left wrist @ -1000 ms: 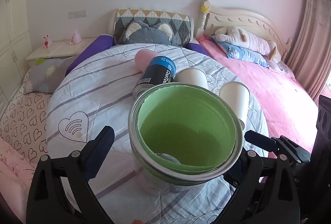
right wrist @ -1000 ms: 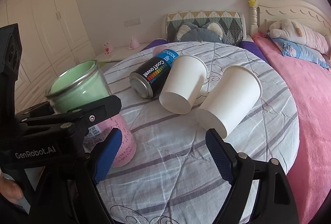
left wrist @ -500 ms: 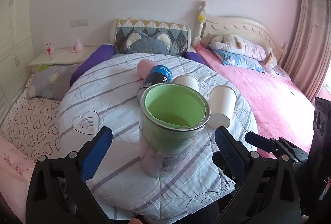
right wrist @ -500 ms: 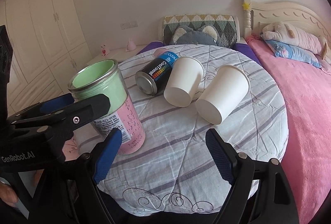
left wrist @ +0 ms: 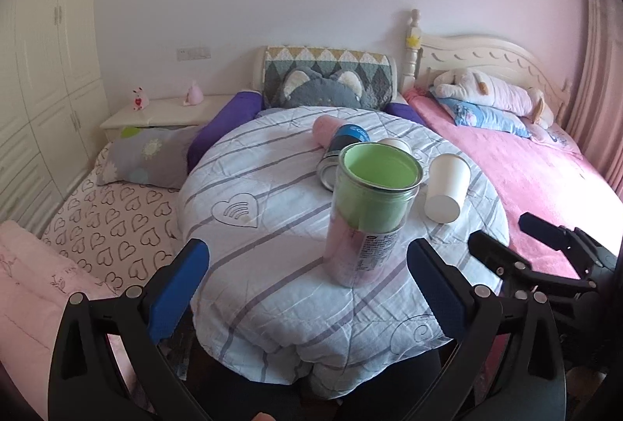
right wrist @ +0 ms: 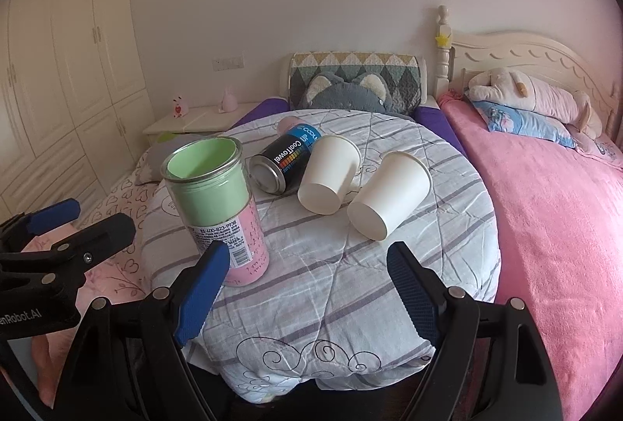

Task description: Flip cup upright

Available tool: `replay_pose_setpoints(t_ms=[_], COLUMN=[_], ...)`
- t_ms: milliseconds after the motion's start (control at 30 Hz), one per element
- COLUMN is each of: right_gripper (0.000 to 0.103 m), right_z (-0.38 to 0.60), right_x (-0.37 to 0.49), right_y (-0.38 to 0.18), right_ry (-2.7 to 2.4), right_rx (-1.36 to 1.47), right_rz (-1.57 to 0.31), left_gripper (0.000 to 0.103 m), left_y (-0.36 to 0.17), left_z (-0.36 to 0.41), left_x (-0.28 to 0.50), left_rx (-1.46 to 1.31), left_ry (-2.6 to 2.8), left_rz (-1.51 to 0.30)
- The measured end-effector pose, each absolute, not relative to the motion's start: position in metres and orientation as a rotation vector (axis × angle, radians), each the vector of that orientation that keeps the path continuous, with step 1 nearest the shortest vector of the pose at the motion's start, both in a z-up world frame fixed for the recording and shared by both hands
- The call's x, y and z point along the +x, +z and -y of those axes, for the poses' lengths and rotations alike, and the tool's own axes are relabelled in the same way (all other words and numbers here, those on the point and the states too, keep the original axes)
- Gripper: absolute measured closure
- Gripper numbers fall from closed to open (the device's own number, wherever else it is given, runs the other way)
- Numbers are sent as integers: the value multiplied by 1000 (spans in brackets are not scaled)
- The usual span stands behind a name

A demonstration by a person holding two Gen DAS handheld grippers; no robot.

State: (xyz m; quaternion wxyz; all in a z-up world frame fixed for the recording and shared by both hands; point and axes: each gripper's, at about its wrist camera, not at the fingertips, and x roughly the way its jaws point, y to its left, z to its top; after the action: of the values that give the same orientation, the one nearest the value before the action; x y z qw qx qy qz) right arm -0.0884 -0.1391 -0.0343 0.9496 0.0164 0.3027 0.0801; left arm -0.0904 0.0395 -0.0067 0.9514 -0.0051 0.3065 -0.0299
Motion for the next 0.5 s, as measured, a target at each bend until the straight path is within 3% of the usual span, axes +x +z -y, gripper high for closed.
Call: replay_pose_setpoints(t_ms=[500], right_gripper=[19], right_z=[143], right_x=[-105], right_y=[-20], right_ry=[134], right_rx=[52], right_rz=[-563], left_gripper=[0], left_y=[-13], left_z=[-49], left_x=[-102], left_rx=[20], left_ry=[-4], left_rz=[-636])
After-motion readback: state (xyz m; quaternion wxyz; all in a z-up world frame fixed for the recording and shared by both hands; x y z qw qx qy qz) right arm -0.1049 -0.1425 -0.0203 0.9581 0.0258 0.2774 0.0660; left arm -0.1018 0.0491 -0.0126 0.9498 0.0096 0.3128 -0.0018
